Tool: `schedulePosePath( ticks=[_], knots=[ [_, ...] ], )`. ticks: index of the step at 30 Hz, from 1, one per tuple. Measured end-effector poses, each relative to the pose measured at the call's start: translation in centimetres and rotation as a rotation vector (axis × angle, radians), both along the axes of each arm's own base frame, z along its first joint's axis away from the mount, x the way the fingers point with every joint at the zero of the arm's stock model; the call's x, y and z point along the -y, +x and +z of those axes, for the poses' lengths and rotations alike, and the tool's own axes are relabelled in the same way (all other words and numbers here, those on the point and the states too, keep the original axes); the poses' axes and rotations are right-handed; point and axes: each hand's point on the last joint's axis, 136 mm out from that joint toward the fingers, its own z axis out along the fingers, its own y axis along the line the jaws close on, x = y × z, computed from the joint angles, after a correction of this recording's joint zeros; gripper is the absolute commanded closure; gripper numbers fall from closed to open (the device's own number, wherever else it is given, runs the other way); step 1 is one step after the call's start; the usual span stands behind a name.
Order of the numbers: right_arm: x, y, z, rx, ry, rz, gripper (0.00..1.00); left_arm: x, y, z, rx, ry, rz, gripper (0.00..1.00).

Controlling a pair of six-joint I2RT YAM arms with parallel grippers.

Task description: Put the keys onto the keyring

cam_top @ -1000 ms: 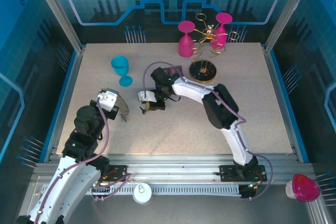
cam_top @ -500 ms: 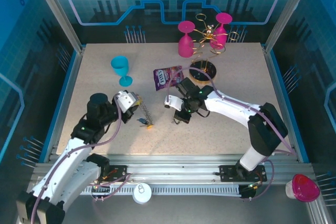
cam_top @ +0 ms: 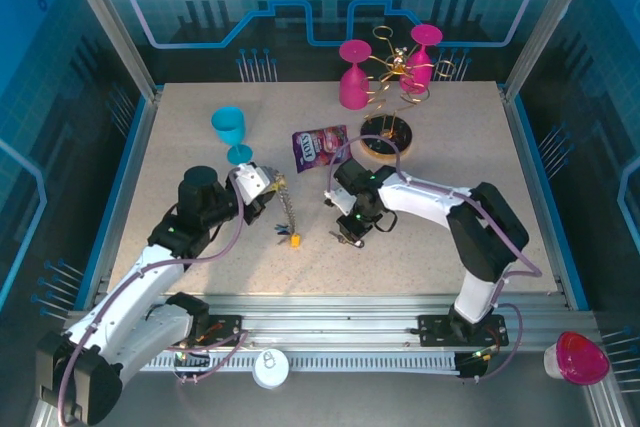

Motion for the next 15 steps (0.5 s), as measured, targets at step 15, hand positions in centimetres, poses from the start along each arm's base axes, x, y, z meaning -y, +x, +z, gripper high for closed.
schedulePosePath(
  ticks=[15],
  knots=[
    [-1.8,2.3,-0.3,0.006,-0.001,-0.023,0.99,-1.0,0.8,-1.3,0.027,0.015,0.07,1.0]
  ],
)
